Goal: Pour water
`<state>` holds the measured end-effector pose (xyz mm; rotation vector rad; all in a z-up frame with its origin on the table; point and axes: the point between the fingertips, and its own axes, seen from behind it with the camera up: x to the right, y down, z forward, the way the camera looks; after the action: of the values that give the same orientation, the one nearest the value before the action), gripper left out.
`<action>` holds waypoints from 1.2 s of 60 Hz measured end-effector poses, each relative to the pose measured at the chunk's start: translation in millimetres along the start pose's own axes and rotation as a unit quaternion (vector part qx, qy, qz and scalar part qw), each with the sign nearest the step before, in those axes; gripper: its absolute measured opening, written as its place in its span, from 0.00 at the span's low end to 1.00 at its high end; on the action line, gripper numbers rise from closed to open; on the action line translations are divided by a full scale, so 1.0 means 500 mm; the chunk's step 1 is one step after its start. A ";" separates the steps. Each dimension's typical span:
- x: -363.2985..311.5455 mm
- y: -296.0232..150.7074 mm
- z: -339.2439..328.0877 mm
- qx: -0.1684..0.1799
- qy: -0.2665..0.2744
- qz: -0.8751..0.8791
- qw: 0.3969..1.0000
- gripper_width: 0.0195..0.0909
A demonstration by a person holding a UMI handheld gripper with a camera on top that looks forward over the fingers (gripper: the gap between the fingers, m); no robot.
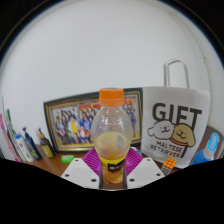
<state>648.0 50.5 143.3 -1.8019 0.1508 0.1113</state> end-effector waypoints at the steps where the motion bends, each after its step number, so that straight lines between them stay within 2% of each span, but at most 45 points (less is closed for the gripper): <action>1: 0.014 0.013 0.003 -0.005 0.006 -0.009 1.000 0.09; 10: 0.099 0.142 0.031 -0.044 0.030 -0.046 0.998 0.09; 23: 0.139 0.289 0.058 -0.080 0.047 -0.032 0.995 0.11; 24: 0.137 0.291 0.057 -0.073 0.047 -0.032 0.996 0.12; 25: 0.138 0.287 0.058 -0.063 0.049 -0.032 0.996 0.10; 31: 0.140 0.290 0.056 -0.058 0.057 -0.029 0.996 0.11; 37: 0.139 0.288 0.058 -0.060 0.062 -0.031 0.996 0.35; 38: 0.141 0.290 0.056 -0.064 0.063 -0.029 0.996 0.36; 39: 0.142 0.294 0.055 -0.070 0.065 -0.028 0.995 0.45; 40: 0.143 0.299 0.055 -0.077 0.067 -0.027 0.994 0.48; 44: 0.142 0.320 0.041 -0.107 0.072 -0.025 0.991 0.94; 47: 0.142 0.319 0.026 -0.115 0.077 -0.025 0.990 0.88; 51: 0.142 0.309 -0.008 -0.120 0.087 -0.026 0.989 0.94; 54: 0.137 0.300 -0.040 -0.123 0.096 -0.027 0.987 0.92; 72: 0.037 0.244 -0.320 -0.168 0.128 -0.036 0.977 0.92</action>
<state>645.6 -134.0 60.7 -2.1526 0.2621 -0.1571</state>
